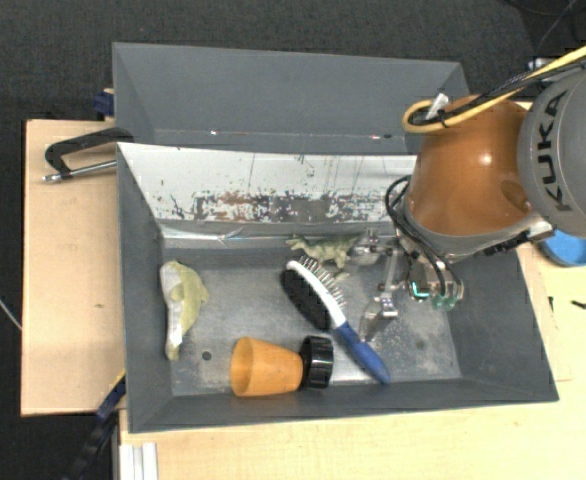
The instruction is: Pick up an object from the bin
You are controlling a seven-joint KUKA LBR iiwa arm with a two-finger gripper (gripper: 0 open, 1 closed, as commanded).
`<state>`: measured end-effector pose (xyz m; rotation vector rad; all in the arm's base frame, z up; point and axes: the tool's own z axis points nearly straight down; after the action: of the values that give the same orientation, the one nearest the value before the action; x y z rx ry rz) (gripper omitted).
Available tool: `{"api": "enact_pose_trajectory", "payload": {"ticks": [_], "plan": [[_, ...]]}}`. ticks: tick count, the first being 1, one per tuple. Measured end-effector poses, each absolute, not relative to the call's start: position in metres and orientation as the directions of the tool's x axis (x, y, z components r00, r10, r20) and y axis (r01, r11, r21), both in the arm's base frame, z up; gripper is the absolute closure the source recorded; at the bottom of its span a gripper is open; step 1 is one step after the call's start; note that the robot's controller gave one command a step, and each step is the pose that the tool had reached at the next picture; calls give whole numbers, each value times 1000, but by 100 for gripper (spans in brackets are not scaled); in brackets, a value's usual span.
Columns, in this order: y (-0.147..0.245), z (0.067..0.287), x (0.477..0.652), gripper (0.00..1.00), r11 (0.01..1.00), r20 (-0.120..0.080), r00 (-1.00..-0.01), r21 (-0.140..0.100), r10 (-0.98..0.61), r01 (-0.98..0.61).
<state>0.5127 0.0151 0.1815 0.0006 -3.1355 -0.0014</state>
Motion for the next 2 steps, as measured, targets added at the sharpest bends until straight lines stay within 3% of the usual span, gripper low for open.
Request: {"api": "enact_pose_trajectory", "payload": {"ticks": [1, 2], "plan": [[56, 72, 550, 0, 1000, -11, -1000, 2, -27, -27], [57, 76, 552, 100, 1000, -18, -1000, 3, -25, -25]]}}
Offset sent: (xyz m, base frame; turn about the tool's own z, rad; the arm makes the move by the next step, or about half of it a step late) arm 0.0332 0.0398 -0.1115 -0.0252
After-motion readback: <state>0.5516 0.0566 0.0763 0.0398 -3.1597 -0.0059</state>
